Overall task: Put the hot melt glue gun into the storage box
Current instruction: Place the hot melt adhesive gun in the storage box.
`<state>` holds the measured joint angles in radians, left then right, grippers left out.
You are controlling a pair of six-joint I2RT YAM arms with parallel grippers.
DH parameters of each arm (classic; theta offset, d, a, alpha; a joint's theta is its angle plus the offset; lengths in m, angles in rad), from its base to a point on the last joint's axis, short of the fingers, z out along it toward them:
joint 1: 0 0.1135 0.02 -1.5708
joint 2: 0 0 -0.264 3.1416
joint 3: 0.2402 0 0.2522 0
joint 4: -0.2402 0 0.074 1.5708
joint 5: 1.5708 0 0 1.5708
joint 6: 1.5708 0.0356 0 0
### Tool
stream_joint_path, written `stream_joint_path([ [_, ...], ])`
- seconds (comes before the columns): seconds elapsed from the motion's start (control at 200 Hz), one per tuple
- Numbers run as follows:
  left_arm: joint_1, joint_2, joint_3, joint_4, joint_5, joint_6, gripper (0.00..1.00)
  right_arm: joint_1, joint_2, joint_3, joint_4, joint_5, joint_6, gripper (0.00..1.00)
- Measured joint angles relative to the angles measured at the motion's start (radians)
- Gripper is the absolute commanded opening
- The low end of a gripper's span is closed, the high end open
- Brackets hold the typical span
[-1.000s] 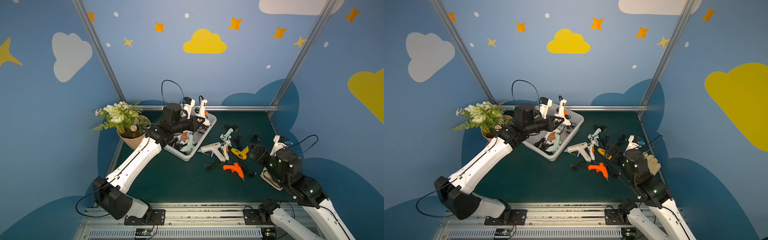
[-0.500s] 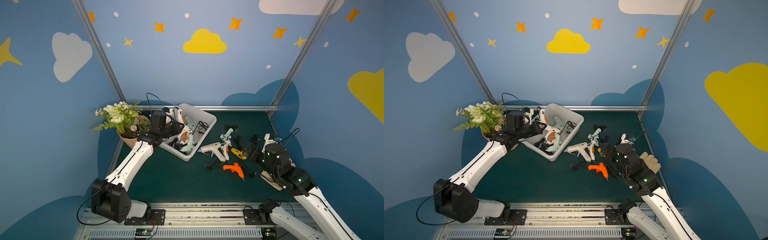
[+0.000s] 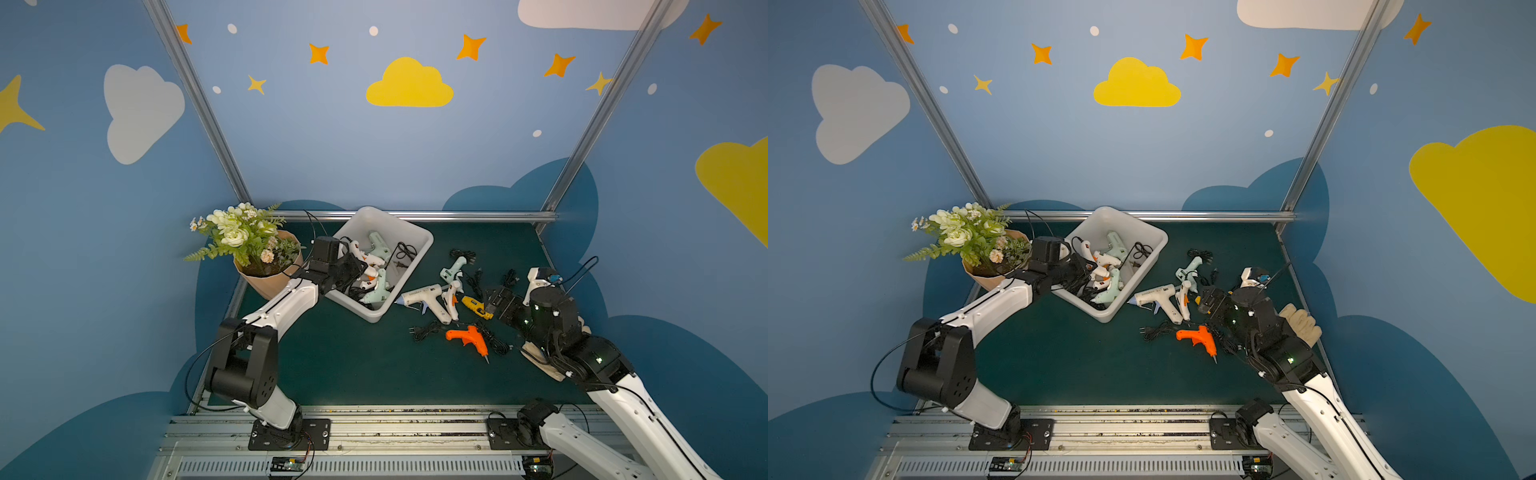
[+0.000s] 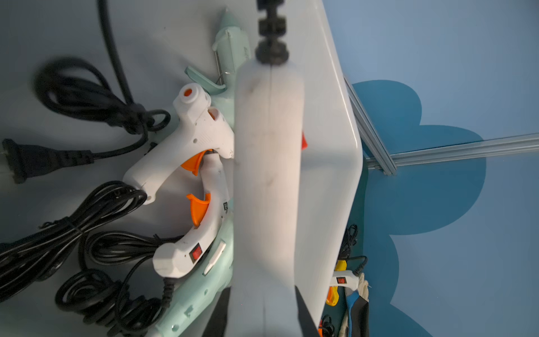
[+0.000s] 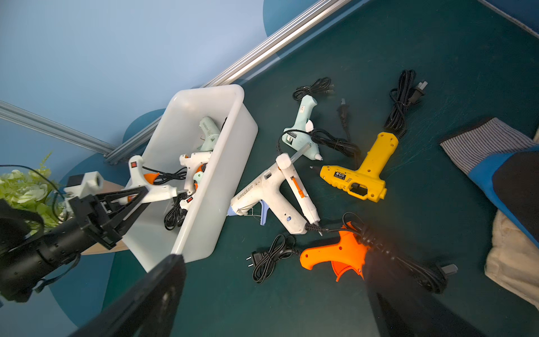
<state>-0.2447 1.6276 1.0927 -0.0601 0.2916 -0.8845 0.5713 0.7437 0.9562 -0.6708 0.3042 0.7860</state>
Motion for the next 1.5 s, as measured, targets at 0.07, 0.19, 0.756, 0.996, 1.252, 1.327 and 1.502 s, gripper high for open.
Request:
stream_joint_path([
  [0.07,0.000,0.042,0.000,0.017,0.006,-0.022,0.03,0.000,-0.002,0.000,0.000,0.000,0.000,0.98],
  [0.19,0.000,0.081,-0.005,0.043,0.009,-0.048,0.04,0.000,-0.008,-0.002,0.000,0.001,0.000,0.98],
  [0.756,0.000,0.079,-0.061,0.123,-0.060,-0.085,0.48,0.000,-0.014,-0.008,0.000,0.002,0.003,0.98],
  [0.996,0.003,-0.026,-0.084,0.032,-0.142,-0.057,0.60,0.000,-0.012,-0.008,0.000,0.008,0.007,0.98],
  [1.252,0.003,-0.168,-0.081,-0.050,-0.218,-0.013,0.65,0.000,0.005,-0.008,-0.001,0.010,0.018,0.98],
  [1.327,0.003,-0.209,-0.081,-0.074,-0.237,0.002,0.66,0.000,0.010,-0.008,-0.002,0.010,0.018,0.98],
  [1.502,0.003,-0.318,-0.081,-0.116,-0.269,0.031,0.87,-0.001,0.032,-0.008,-0.013,0.010,0.017,0.97],
])
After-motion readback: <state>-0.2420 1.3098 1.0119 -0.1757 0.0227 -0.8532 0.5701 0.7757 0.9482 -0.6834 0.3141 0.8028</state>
